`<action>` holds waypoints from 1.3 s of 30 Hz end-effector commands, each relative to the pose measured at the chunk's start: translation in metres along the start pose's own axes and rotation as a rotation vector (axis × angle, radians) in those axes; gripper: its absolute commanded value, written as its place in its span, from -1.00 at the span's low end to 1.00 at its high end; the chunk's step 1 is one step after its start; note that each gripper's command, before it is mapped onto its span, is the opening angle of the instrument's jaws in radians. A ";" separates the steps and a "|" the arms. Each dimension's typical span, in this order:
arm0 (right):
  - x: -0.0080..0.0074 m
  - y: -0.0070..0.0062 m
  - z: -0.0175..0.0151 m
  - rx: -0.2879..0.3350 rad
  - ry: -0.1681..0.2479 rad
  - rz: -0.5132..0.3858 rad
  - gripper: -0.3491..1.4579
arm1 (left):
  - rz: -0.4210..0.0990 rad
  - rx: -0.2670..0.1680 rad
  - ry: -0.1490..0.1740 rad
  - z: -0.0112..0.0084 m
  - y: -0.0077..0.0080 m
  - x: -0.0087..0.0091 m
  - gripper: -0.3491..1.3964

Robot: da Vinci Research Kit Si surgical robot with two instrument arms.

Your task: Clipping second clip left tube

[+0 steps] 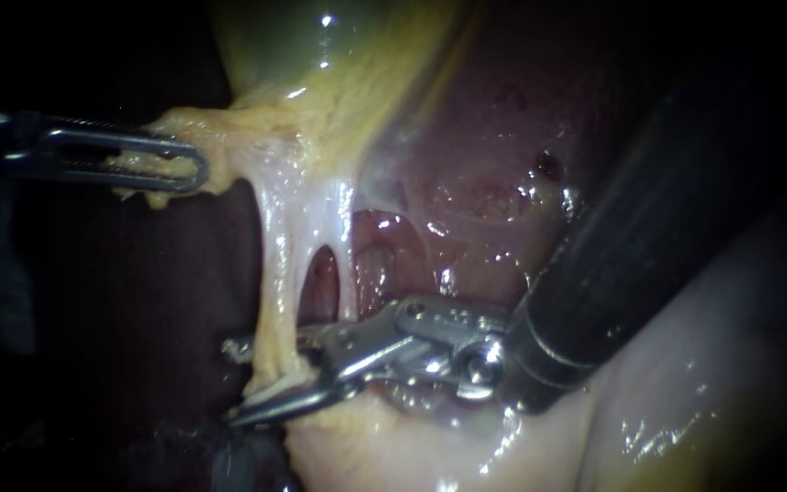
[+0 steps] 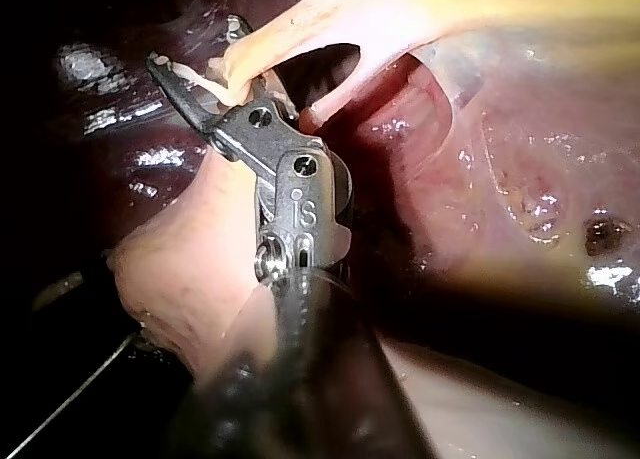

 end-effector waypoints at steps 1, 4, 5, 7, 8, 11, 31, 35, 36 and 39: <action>0.0002 -0.0002 0.0001 0.010 -0.001 -0.001 -0.07 | 0.000 0.000 0.000 0.0000 0.0000 0.0000 -1.00; 0.0009 -0.0007 0.0003 0.038 -0.002 -0.004 -0.07 | 0.000 0.000 0.000 0.0000 -0.0001 0.0000 -1.00; 0.0010 -0.0008 0.0004 0.041 -0.002 -0.004 -0.07 | 0.000 0.000 0.000 0.0000 0.0000 0.0000 -1.00; 0.0012 -0.0010 0.0005 0.040 -0.002 -0.006 -0.07 | 0.000 0.000 0.000 0.0000 0.0000 0.0000 -1.00; 0.0012 -0.0011 0.0005 0.043 0.001 -0.007 -0.07 | 0.000 0.000 0.000 0.0000 -0.0001 0.0000 -1.00; 0.0012 -0.0012 0.0006 0.044 0.000 -0.007 -0.07 | 0.000 0.000 0.000 0.0000 -0.0001 0.0000 -1.00; 0.0010 -0.0010 -0.0005 0.041 0.002 -0.006 -0.42 | 0.001 0.000 0.000 0.0001 -0.0002 -0.0001 -1.00; 0.0010 -0.0010 -0.0006 0.035 0.004 -0.006 -0.54 | 0.001 0.000 0.000 0.0001 -0.0002 -0.0001 -1.00; 0.0010 -0.0010 -0.0006 0.032 0.005 -0.006 -0.55 | 0.001 0.000 0.000 0.0001 -0.0002 -0.0001 -1.00; 0.0010 -0.0009 -0.0007 0.029 0.006 -0.006 -0.61 | 0.001 0.000 0.000 0.0001 -0.0002 -0.0001 -1.00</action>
